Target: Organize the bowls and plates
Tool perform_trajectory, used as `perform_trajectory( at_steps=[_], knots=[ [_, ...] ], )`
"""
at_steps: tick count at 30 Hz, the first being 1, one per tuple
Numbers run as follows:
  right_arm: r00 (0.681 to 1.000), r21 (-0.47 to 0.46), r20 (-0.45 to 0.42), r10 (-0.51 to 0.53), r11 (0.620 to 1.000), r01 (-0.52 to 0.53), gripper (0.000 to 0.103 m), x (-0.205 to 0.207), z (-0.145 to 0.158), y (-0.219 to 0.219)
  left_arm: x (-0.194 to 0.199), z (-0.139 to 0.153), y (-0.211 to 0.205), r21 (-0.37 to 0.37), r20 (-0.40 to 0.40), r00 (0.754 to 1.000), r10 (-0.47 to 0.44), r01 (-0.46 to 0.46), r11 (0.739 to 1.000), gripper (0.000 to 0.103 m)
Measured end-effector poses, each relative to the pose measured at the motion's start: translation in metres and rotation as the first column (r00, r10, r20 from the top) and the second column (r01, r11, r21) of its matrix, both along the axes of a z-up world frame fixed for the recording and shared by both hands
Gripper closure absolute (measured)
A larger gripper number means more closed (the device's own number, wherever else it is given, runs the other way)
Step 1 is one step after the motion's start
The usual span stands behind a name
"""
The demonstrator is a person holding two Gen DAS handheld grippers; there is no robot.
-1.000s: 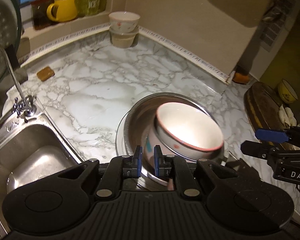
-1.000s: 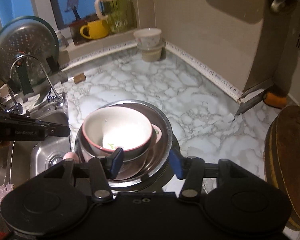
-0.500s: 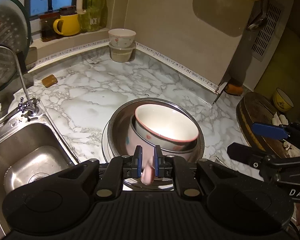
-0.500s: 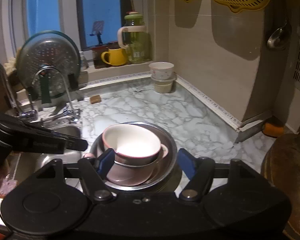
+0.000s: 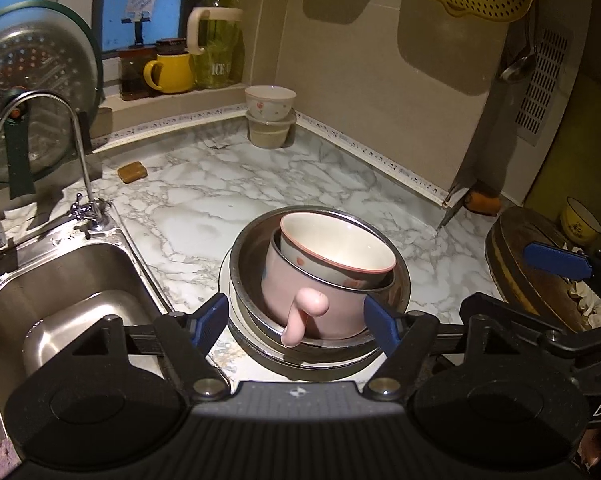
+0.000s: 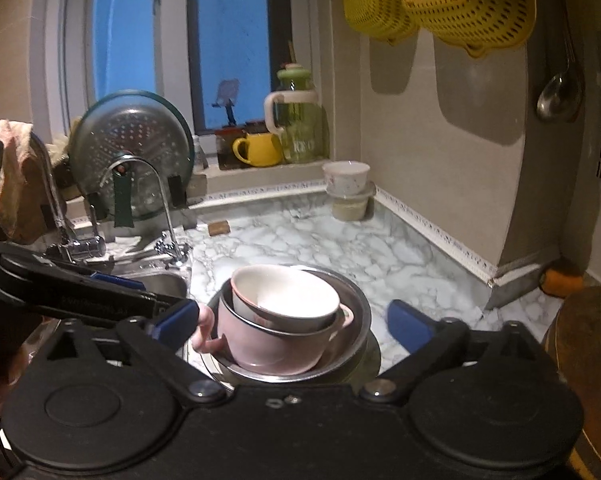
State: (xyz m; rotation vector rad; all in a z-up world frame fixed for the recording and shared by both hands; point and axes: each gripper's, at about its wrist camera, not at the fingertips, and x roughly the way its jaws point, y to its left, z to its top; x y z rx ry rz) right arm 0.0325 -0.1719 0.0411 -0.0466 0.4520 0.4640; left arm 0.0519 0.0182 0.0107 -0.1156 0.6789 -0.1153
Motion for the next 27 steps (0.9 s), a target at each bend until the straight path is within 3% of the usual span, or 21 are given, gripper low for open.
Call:
perform_trajectory(
  at_steps=[7,16,27],
  knots=[
    [0.999,0.034,-0.008,-0.032,0.999,0.032,0.0,-0.005,-0.001,-0.005,-0.012,0.004,-0.003,0.0,0.031,0.999,0.014,-0.014,1.0,0.025],
    [0.999,0.047,-0.017,-0.047,0.998,0.048,0.0,-0.012,-0.003,-0.011,-0.017,0.002,-0.005,-0.011,0.002,0.999,0.036,-0.036,0.999,0.025],
    [0.997,0.069,-0.007,-0.081,0.994,0.082,0.0,-0.012,-0.001,-0.016,-0.015,0.004,-0.01,0.04,-0.002,0.999,0.05,-0.05,0.998,0.025]
  ],
)
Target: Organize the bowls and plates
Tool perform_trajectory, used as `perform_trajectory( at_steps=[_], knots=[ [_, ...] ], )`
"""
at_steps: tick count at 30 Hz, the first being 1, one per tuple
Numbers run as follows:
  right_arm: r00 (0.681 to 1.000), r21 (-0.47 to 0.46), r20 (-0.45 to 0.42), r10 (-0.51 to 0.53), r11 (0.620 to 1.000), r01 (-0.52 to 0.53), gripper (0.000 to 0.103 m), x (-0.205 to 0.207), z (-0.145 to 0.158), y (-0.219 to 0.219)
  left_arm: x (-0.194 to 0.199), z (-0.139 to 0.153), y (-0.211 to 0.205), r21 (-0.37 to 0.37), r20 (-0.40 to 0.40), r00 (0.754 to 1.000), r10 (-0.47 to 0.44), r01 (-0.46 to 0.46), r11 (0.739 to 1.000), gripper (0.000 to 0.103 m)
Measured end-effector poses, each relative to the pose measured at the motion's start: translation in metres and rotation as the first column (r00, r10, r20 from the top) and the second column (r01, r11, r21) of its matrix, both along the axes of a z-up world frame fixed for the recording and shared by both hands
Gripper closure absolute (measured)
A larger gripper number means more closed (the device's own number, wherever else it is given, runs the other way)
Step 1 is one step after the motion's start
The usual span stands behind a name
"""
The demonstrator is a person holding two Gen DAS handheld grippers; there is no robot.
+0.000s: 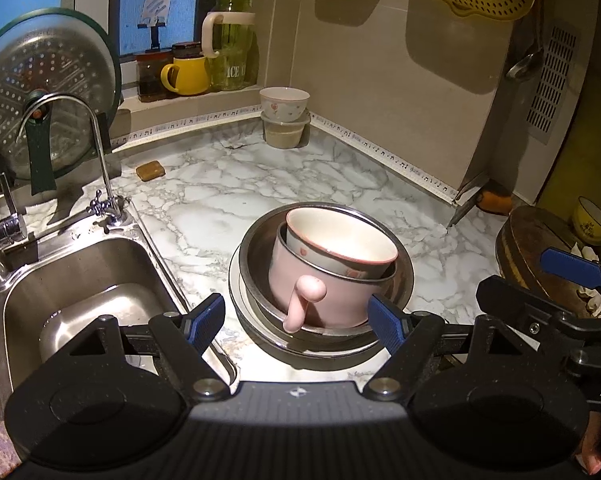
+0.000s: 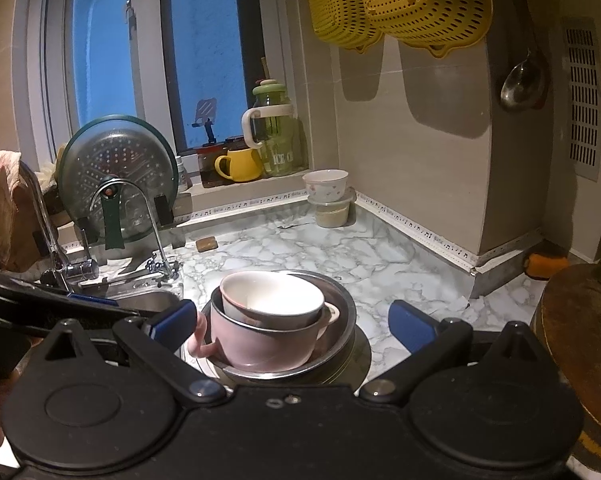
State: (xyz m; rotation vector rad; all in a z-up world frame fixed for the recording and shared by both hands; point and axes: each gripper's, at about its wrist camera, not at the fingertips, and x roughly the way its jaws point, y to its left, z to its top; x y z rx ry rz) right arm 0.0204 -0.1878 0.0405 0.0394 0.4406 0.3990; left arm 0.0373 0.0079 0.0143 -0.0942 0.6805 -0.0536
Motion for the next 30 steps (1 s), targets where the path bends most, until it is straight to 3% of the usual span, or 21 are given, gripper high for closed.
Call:
perform_trajectory(
  at_steps=[5,30],
  knots=[
    [1.0,0.004,-0.014,-0.009,1.0,0.009,0.0,0.002,-0.001,0.0,0.002,0.002,-0.002,-0.016,0.009,1.0,-0.012,0.012,1.0,0.025],
    [0.997,0.035,-0.047,-0.06,0.997,0.062,0.0,0.01,-0.003,0.001,0.016,0.003,-0.012,0.05,0.037,0.996,-0.077,0.075,0.996,0.025]
  ],
)
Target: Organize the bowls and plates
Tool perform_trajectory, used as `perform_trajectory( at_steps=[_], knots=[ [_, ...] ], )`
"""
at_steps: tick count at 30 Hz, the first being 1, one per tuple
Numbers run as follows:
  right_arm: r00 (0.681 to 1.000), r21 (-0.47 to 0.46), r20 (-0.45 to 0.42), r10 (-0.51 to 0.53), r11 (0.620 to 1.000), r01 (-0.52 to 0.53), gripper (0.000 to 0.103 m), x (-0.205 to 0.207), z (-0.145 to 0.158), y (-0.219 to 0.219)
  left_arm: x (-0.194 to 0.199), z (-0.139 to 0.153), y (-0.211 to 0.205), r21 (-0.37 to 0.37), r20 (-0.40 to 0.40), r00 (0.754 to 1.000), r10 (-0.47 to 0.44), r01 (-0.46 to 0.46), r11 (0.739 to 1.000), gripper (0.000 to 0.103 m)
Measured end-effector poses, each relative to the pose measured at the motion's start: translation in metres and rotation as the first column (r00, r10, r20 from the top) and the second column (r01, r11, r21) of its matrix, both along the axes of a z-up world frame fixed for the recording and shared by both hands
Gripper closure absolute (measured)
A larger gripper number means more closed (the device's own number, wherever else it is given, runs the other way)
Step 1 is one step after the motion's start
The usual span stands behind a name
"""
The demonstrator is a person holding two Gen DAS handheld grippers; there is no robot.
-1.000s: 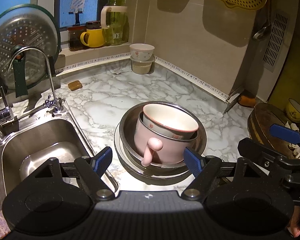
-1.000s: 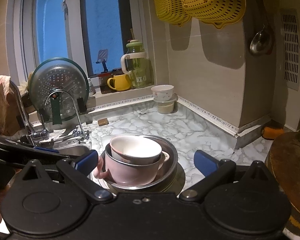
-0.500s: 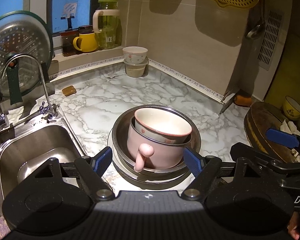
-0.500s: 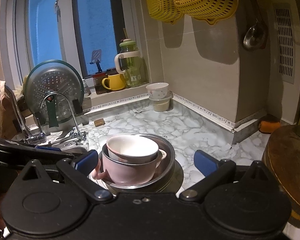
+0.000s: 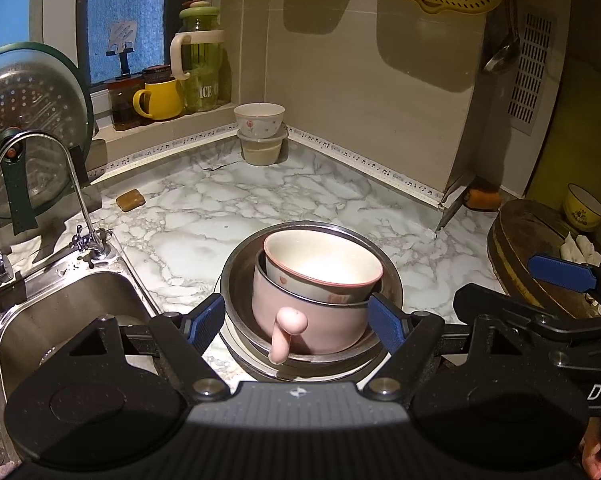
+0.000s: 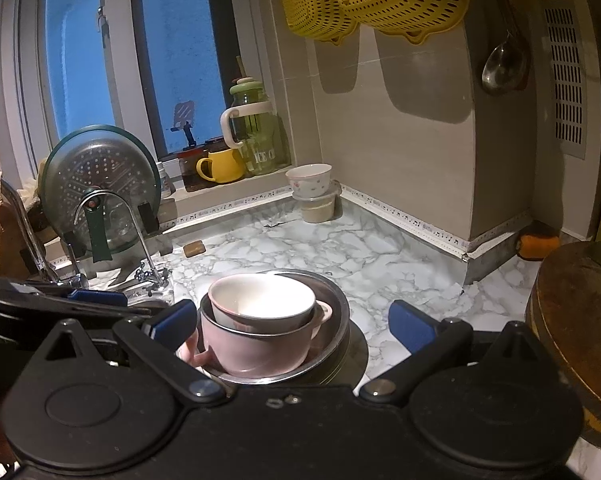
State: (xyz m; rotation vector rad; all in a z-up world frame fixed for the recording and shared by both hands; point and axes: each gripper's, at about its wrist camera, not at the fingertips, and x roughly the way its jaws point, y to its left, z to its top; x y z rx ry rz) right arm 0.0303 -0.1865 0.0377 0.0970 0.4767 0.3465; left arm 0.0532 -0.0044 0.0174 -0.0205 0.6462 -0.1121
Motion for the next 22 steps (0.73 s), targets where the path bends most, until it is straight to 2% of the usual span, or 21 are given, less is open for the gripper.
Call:
perform_trajectory(
  at_steps=[22],
  knots=[
    [0.999,-0.009,-0.039,-0.025,1.0,0.025,0.0,0.015,-0.004,0.013,0.017,-0.007,0.012,-0.029,-0.013,0.999,-0.035,0.035,0.999,0.025]
  ],
)
